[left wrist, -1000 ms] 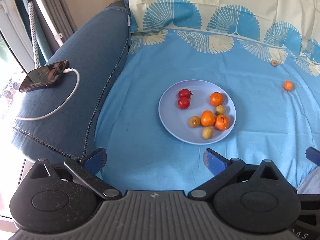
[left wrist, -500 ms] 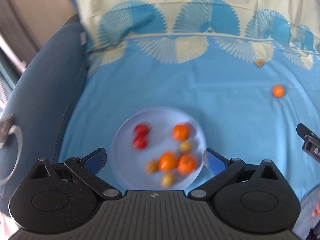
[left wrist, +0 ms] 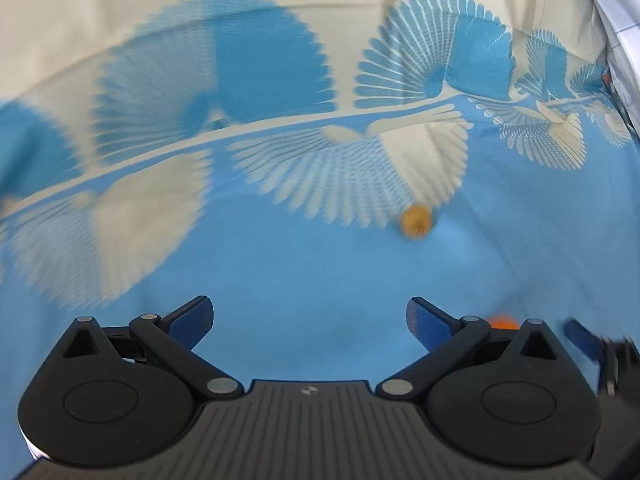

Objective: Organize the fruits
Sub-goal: 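Grasp a tan fruit with the left tool while the right tool grasps a large orange, then carry the tan fruit and large orange over the plate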

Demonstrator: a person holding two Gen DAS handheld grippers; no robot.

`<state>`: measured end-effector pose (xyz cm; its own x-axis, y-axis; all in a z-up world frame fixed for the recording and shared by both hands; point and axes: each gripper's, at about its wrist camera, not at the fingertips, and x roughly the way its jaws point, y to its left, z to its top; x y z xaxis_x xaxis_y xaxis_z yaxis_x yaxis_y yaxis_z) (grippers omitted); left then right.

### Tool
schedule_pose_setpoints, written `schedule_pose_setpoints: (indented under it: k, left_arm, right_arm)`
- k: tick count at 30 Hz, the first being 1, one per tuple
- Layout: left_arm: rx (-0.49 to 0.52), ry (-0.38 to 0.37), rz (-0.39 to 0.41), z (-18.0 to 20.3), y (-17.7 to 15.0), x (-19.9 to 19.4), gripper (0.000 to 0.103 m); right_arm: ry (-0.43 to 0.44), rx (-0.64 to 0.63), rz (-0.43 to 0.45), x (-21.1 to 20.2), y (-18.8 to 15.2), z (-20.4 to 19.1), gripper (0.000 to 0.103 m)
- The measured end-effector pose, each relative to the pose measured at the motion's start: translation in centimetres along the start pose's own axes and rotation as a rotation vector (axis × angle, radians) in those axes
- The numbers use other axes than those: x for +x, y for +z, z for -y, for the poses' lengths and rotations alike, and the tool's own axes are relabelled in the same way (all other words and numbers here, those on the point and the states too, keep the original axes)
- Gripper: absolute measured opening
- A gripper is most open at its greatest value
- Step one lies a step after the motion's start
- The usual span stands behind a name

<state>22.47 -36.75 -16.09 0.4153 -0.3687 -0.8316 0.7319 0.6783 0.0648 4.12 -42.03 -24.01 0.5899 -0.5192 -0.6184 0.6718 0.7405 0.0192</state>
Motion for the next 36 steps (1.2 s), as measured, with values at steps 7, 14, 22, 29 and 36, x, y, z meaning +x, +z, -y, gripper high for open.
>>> schedule_pose_setpoints:
  k: [7,14,22,29,36]
  left_arm:
    - [0.080,-0.086,0.018,4.3,2.7,6.5,0.103]
    - [0.082,-0.104,0.054,4.9,2.6,8.0,0.094]
    - [0.098,-0.114,0.100,4.1,2.4,4.7,0.027]
    - [0.034,-0.041,0.045,1.8,-3.9,-2.8,0.027]
    - [-0.067,-0.046,0.001,-1.4,-12.8,-15.4,0.027]
  right_arm:
    - [-0.094,0.009,0.028,1.3,-0.1,3.1,0.102]
    - [-0.110,-0.001,0.030,1.5,0.0,2.6,0.102]
    - [-0.103,-0.029,0.065,0.4,0.4,1.7,0.039]
    - [-0.152,0.086,0.091,0.1,0.5,4.0,0.039]
    - [-0.161,0.111,0.080,-5.0,0.2,3.5,0.039]
